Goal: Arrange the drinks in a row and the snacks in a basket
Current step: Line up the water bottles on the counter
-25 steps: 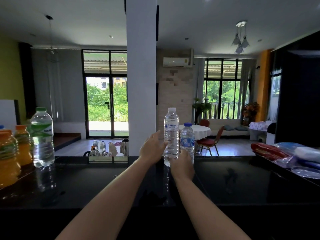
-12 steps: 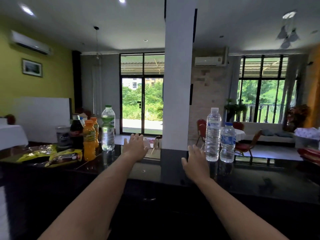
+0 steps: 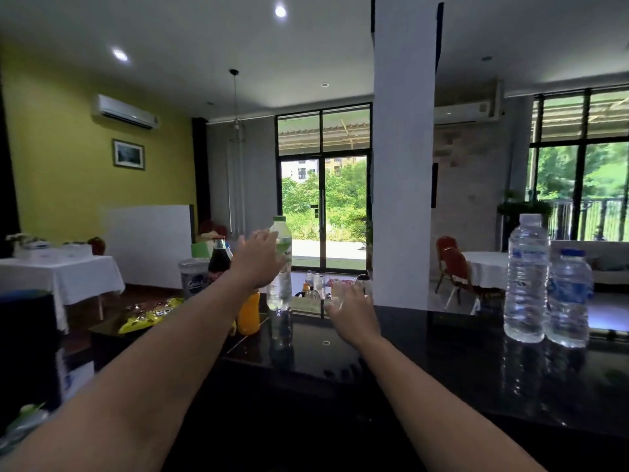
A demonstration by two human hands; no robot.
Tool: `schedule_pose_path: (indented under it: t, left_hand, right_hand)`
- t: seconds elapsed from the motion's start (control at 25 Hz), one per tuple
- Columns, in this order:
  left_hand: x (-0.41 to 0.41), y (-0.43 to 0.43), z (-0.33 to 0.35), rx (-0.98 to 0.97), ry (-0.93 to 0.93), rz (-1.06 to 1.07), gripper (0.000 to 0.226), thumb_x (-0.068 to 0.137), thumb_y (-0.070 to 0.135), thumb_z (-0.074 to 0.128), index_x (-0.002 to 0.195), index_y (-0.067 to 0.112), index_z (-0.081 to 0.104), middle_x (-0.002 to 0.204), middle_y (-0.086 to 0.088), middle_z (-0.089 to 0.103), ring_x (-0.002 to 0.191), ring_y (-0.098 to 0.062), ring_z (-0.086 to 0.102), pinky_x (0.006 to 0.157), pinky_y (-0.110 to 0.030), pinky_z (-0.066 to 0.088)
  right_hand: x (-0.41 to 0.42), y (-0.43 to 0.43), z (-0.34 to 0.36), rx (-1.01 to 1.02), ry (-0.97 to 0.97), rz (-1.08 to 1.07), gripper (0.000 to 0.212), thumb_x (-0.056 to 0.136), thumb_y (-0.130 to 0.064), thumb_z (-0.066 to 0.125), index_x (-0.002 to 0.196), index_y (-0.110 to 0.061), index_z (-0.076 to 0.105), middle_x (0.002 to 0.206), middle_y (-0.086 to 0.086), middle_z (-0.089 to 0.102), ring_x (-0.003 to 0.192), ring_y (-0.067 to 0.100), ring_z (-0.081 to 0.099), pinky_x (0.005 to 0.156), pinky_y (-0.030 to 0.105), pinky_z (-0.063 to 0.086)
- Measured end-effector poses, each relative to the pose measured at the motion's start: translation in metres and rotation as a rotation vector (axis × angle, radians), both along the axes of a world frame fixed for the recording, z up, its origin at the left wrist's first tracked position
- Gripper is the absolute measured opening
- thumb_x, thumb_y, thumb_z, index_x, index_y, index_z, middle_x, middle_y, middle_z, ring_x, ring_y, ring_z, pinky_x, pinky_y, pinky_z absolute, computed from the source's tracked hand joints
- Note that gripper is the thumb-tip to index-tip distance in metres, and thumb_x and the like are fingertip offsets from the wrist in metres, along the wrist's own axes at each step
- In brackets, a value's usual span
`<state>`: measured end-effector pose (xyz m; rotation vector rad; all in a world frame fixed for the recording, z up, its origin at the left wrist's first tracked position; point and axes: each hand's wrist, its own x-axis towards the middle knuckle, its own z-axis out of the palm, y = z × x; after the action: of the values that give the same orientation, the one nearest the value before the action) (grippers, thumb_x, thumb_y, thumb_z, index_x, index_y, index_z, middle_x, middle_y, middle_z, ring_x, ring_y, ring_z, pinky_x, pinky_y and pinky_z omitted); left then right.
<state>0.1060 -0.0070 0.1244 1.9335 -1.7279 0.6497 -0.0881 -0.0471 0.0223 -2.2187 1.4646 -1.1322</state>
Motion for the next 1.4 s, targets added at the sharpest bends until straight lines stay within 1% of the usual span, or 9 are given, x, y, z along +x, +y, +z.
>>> schedule_pose_path:
  t: [0.24, 0.48, 0.6, 0.72, 0.84, 0.96, 1.16, 1.32, 1.4]
  left_hand:
    - [0.033, -0.039, 0.030, -0.015, 0.001, -0.030, 0.066, 0.094, 0.047, 0.046, 0.147, 0.012, 0.026, 0.153, -0.010, 0.033, 0.139, -0.030, 0.031, 0.114, -0.053, 0.024]
    - [0.050, -0.082, 0.038, 0.087, 0.298, -0.155, 0.070, 0.094, 0.042, 0.052, 0.148, 0.011, 0.022, 0.151, -0.015, 0.035, 0.134, -0.033, 0.039, 0.105, -0.044, 0.036]
    - [0.053, -0.095, 0.039, 0.159, 0.336, -0.191, 0.068, 0.094, 0.037, 0.055, 0.148, 0.008, 0.024, 0.147, -0.017, 0.040, 0.127, -0.031, 0.046, 0.099, -0.039, 0.042]
    - [0.059, -0.102, 0.037, 0.126, 0.308, -0.188, 0.062, 0.092, 0.033, 0.059, 0.143, 0.006, 0.034, 0.140, -0.016, 0.047, 0.119, -0.028, 0.051, 0.086, -0.030, 0.042]
    - [0.061, -0.097, 0.037, 0.093, 0.288, -0.189, 0.062, 0.090, 0.033, 0.062, 0.140, 0.007, 0.037, 0.135, -0.015, 0.052, 0.101, -0.019, 0.053, 0.076, -0.027, 0.041]
    - [0.054, -0.082, 0.044, 0.033, 0.278, -0.216, 0.062, 0.090, 0.036, 0.060, 0.141, 0.009, 0.036, 0.136, -0.015, 0.051, 0.100, -0.019, 0.055, 0.077, -0.029, 0.043]
    - [0.025, -0.040, 0.067, -0.021, 0.334, -0.396, 0.062, 0.087, 0.039, 0.063, 0.137, 0.014, 0.036, 0.136, -0.016, 0.050, 0.114, -0.028, 0.053, 0.084, -0.033, 0.045]
    - [-0.017, -0.007, 0.062, 0.012, 0.403, -0.546, 0.058, 0.087, 0.034, 0.066, 0.132, 0.011, 0.037, 0.134, -0.019, 0.050, 0.110, -0.028, 0.054, 0.087, -0.040, 0.051]
    - [-0.042, 0.004, 0.055, 0.005, 0.410, -0.573, 0.057, 0.087, 0.035, 0.065, 0.132, 0.012, 0.037, 0.133, -0.017, 0.052, 0.104, -0.026, 0.056, 0.081, -0.035, 0.049]
  right_hand:
    - [0.088, -0.045, -0.009, 0.097, -0.122, 0.047, 0.077, 0.090, -0.048, 0.060, 0.149, -0.009, 0.030, 0.158, 0.013, 0.023, 0.145, 0.033, 0.019, 0.115, 0.045, 0.024]
    - [0.130, -0.097, -0.017, 0.242, -0.289, 0.101, 0.097, 0.078, -0.054, 0.071, 0.151, -0.013, 0.023, 0.154, 0.013, 0.035, 0.139, 0.033, 0.036, 0.110, 0.049, 0.037]
    - [0.141, -0.111, -0.017, 0.301, -0.367, 0.209, 0.095, 0.075, -0.048, 0.076, 0.149, -0.017, 0.025, 0.145, 0.011, 0.048, 0.128, 0.031, 0.050, 0.100, 0.046, 0.045]
    - [0.147, -0.117, -0.015, 0.254, -0.337, 0.245, 0.073, 0.078, -0.042, 0.076, 0.137, -0.018, 0.040, 0.130, 0.007, 0.062, 0.111, 0.025, 0.061, 0.085, 0.037, 0.049]
    - [0.146, -0.111, -0.012, 0.186, -0.299, 0.227, 0.061, 0.080, -0.044, 0.073, 0.130, -0.020, 0.047, 0.123, 0.005, 0.066, 0.105, 0.024, 0.063, 0.083, 0.036, 0.050]
    - [0.139, -0.094, -0.003, 0.078, -0.308, 0.176, 0.057, 0.081, -0.049, 0.069, 0.129, -0.027, 0.048, 0.121, 0.001, 0.067, 0.103, 0.023, 0.064, 0.076, 0.033, 0.046]
    - [0.103, -0.048, 0.013, -0.101, -0.449, 0.066, 0.055, 0.079, -0.056, 0.065, 0.127, -0.042, 0.044, 0.120, -0.005, 0.067, 0.106, 0.024, 0.063, 0.077, 0.036, 0.048]
    - [0.048, -0.008, 0.011, -0.129, -0.431, -0.025, 0.072, 0.080, -0.054, 0.067, 0.143, -0.034, 0.038, 0.135, 0.000, 0.059, 0.119, 0.026, 0.055, 0.084, 0.038, 0.045]
    - [0.015, 0.011, 0.008, -0.118, -0.422, -0.044, 0.072, 0.080, -0.052, 0.069, 0.143, -0.032, 0.039, 0.136, 0.000, 0.058, 0.121, 0.025, 0.055, 0.087, 0.037, 0.045]
